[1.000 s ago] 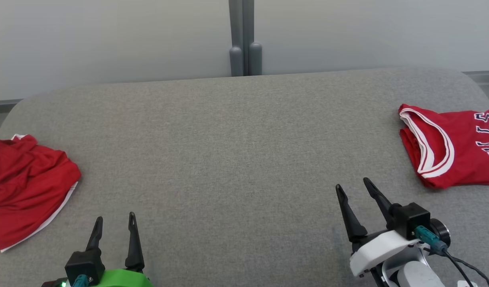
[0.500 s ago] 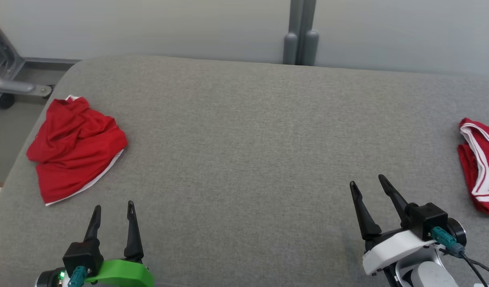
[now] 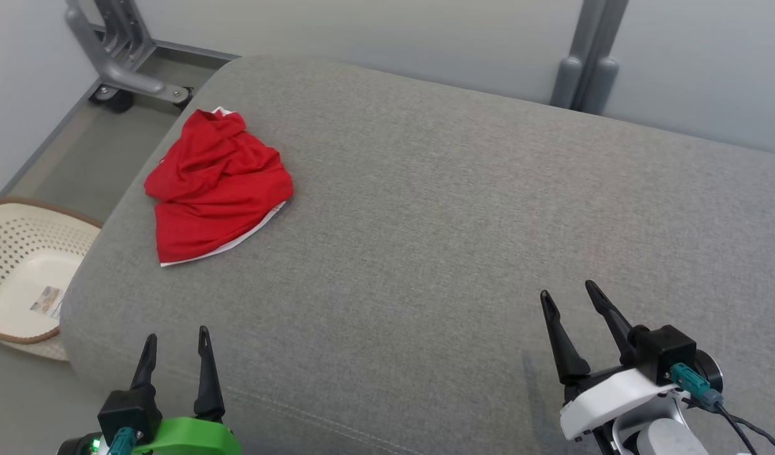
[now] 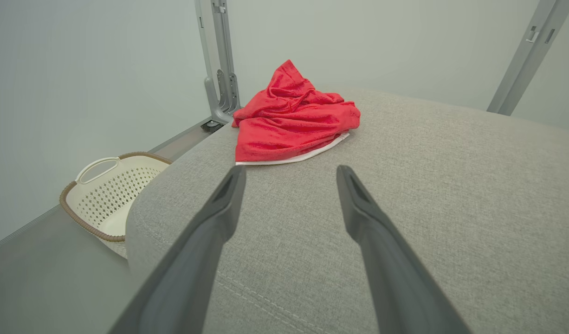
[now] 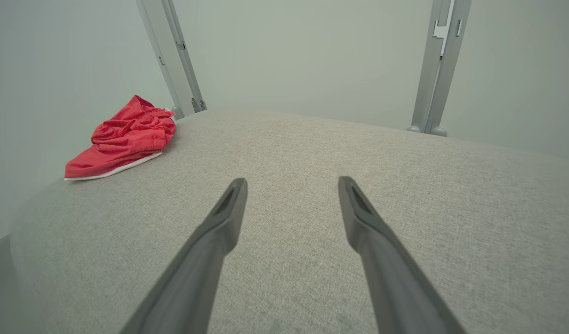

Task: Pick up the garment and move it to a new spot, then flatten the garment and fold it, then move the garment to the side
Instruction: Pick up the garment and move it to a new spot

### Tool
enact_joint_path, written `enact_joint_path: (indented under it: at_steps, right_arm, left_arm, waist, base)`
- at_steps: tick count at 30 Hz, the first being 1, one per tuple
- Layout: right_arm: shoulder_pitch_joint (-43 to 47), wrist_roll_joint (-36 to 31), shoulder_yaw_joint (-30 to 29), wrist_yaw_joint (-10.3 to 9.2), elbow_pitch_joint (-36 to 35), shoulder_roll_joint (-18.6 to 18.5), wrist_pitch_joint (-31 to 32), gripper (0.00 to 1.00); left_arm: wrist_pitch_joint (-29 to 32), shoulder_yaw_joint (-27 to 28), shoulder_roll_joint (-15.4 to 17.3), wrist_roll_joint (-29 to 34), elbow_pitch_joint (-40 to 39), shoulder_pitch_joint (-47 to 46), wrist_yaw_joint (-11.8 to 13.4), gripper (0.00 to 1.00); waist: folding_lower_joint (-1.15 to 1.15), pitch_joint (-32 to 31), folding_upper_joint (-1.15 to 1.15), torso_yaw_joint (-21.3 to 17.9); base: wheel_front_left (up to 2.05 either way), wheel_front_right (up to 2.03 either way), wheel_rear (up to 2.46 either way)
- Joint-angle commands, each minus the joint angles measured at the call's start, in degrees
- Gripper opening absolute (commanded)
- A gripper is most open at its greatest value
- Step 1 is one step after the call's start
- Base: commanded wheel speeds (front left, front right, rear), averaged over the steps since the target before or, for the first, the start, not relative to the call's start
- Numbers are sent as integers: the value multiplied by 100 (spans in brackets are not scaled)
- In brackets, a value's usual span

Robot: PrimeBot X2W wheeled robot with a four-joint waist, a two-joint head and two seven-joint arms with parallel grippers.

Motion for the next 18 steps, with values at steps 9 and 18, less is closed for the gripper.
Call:
enact_joint_path:
  at_steps: [9, 18]
  right_arm:
    - [-9, 85, 231, -9, 144, 66, -10, 100]
    - [-202, 160, 446, -9, 307, 21, -10, 100]
  left_arm:
    - [4, 141, 11, -43, 1, 152, -5, 100]
    - [4, 236, 12, -136, -102, 292, 36, 100]
  waist:
    - [0, -47, 0, 741]
    - [0, 13, 0, 780]
  base:
    - [0, 0, 0]
    - [0, 0, 0]
